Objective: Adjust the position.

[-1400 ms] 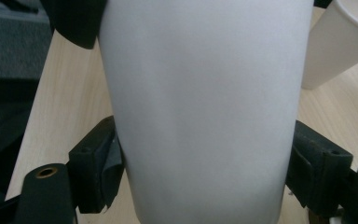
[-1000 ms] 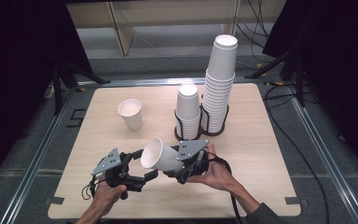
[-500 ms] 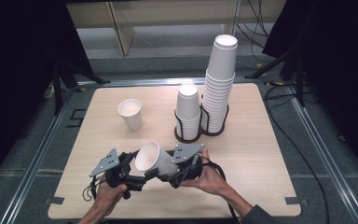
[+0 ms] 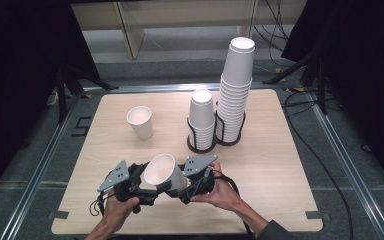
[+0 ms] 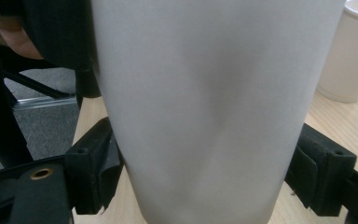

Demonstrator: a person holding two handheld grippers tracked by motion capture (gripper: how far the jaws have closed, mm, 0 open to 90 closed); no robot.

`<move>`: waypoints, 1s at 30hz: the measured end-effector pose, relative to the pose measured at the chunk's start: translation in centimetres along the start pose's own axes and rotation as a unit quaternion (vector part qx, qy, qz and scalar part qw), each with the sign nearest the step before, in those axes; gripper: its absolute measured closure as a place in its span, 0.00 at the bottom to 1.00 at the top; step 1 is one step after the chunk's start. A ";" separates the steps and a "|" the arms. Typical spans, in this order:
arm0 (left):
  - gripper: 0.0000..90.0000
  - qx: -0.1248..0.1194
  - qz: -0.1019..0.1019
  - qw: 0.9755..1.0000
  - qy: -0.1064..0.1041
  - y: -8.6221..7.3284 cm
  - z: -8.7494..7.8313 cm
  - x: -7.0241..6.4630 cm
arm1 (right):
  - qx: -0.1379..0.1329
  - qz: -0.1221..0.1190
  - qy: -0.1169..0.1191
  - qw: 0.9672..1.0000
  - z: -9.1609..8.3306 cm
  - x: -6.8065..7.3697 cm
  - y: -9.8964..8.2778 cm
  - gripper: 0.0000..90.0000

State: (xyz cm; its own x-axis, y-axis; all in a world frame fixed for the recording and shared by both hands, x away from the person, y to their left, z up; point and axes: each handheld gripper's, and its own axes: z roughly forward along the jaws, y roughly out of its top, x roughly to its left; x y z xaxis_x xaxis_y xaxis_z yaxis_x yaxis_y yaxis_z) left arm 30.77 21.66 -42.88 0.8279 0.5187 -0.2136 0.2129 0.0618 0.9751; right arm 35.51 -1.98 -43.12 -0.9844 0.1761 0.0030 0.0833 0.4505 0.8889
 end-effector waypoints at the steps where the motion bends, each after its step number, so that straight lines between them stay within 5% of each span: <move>1: 0.15 0.000 0.004 1.000 0.002 0.0 0.0 0.0 | 0.001 0.002 -0.001 1.000 0.0 0.0 0.0 0.22; 8: 0.16 0.007 0.010 0.998 0.057 0.4 -0.7 0.7 | 0.015 0.019 -0.034 0.999 -0.9 -0.2 -0.5 0.17; 14: 0.16 0.034 0.027 0.992 0.115 0.3 -1.0 1.4 | 0.023 0.029 -0.075 0.996 -1.9 -0.5 -1.0 0.17; 30: 0.16 0.043 0.025 0.983 0.177 0.0 -0.7 2.7 | 0.042 0.047 -0.117 0.991 -3.8 -0.6 -2.4 0.19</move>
State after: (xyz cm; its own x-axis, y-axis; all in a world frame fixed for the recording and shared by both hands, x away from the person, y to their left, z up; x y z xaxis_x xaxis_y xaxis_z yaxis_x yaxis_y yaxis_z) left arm 32.60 23.67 -43.43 0.6088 0.7847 -0.1165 0.2323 -0.0359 0.9720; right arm 35.27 -6.48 -43.53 -0.9094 0.4149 -0.0310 0.1956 0.4921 0.8483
